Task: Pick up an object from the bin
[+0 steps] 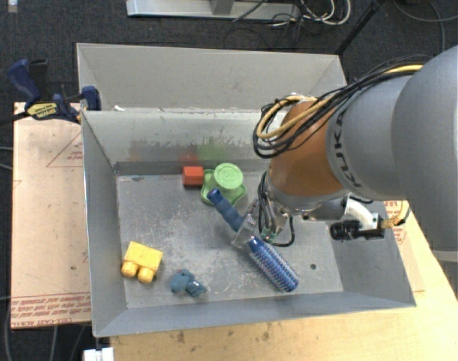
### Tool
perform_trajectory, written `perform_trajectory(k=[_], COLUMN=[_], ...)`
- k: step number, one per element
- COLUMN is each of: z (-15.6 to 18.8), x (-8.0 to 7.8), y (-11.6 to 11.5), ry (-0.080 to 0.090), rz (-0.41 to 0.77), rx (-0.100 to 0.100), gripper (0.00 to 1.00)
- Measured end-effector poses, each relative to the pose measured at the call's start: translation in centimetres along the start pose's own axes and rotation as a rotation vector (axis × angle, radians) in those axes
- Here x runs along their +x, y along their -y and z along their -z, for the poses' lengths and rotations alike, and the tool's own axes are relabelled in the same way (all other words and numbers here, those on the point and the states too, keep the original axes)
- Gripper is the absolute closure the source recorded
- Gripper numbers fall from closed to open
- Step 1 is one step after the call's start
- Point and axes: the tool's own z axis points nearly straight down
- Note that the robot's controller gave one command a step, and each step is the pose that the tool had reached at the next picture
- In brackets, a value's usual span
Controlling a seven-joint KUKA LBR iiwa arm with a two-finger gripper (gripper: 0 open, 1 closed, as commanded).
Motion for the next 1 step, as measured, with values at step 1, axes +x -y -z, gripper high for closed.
perform_trajectory(k=[1], z=[7.89], x=[-0.1], y=[-0.15], ry=[0.002], rz=[0.004], rx=[-0.002], gripper=[1.0])
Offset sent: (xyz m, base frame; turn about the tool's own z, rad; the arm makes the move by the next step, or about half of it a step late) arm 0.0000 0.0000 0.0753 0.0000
